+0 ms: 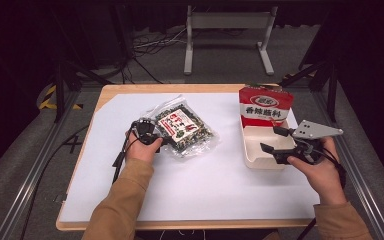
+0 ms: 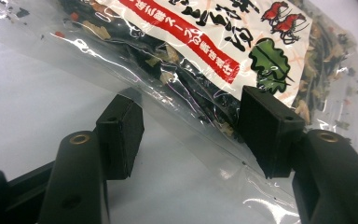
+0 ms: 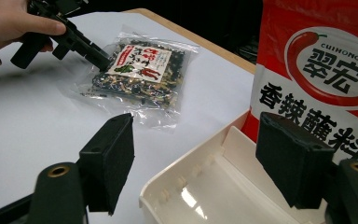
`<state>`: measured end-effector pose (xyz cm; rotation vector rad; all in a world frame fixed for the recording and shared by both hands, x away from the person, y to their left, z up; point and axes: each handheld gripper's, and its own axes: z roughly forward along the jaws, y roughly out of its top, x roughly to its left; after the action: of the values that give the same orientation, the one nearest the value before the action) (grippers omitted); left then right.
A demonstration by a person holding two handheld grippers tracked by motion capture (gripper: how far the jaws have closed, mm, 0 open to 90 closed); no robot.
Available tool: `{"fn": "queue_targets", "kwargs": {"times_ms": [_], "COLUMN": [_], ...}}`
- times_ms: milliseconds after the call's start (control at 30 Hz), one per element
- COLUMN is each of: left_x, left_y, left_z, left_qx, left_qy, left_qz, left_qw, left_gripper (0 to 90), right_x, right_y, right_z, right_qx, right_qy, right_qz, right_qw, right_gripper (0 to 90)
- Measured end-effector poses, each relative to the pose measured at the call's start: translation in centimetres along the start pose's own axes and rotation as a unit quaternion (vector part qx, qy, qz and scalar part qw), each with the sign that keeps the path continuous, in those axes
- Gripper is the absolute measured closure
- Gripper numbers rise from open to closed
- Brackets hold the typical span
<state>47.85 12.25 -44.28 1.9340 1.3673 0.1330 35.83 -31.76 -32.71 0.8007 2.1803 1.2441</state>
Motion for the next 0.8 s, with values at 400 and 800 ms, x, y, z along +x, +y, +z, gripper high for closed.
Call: {"fn": "queue_targets", "kwargs": {"times_ms": [400,800], "left_x": [-1.0,-1.5], "left_y": [1.3,1.2], "left_z": [0.7,0.8], "left_qx": [0.038,0.030], "left_qy": [-0.002,0.000], "left_qz": [0.001,-0.003], "left_qw": [0.9993,0.9995], "left_gripper": [19.3,55.9], "right_x": [-0.1,0.0], "right_y": [-0.1,-0.1], "right_z": [0.1,0.3], "right_qx": [0.002,0.003], "right_qy": [0.000,0.004], "right_qz": [0.002,0.004], "right_qw": [1.0000,1.0000], "right_gripper": [28.0,27.7]}}
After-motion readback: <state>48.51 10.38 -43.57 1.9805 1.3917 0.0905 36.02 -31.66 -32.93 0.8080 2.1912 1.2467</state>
